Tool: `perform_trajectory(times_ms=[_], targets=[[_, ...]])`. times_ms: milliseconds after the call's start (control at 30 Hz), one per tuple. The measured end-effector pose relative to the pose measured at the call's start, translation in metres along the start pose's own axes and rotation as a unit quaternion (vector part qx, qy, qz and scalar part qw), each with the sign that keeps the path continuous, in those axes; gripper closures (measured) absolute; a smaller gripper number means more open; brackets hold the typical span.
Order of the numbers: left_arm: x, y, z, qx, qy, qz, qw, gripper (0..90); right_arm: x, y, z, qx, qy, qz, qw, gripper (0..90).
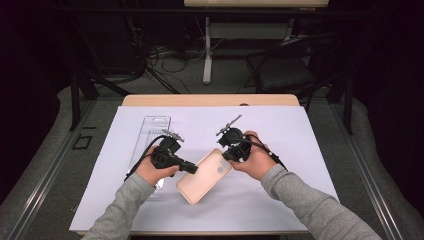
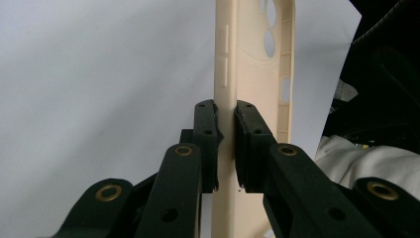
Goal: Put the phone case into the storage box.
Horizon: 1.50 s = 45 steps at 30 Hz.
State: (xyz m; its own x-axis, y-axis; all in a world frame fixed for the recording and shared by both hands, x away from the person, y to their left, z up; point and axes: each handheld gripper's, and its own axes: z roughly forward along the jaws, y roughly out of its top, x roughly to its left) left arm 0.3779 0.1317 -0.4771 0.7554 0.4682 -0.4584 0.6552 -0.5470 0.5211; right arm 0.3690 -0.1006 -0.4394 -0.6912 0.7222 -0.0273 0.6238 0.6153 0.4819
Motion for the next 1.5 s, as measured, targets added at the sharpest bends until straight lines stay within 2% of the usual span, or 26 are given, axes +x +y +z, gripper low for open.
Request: perform_trajectory(times_ms=[667, 1267, 1333, 1433, 1500], targets=[[-0.0017, -0.0002, -0.0022, -0.001, 0.005, 0.005, 1.0000, 82.2, -0.0007, 0.0006, 0.0008, 0.005, 0.008, 0.006, 0.9999, 86.6], [-0.0008, -0.0005, -0.0032, -0.006, -0.001, 0.000, 1.0000, 82.4, -0.0014, 0.0006, 0.0023, 0.000, 0.013, 0.014, 0.9998, 84.6], [-0.0006, -0.0006, -0.0033, -0.006, 0.001, 0.000, 1.0000, 82.4, -0.0020, 0.0008, 0.0015, 0.005, 0.016, 0.015, 0.9997, 83.3], [0.0001, -0.0010, -0.0033, -0.008, 0.005, -0.001, 1.0000, 82.4, -0.0031, 0.0002, 0.0030, -0.003, 0.023, 0.019, 0.9995, 79.0], [0.0012, -0.0014, -0.0037, -0.011, 0.004, -0.004, 0.9999, 82.4, -0.0037, -0.0003, 0.0031, -0.009, 0.026, 0.022, 0.9994, 72.4]])
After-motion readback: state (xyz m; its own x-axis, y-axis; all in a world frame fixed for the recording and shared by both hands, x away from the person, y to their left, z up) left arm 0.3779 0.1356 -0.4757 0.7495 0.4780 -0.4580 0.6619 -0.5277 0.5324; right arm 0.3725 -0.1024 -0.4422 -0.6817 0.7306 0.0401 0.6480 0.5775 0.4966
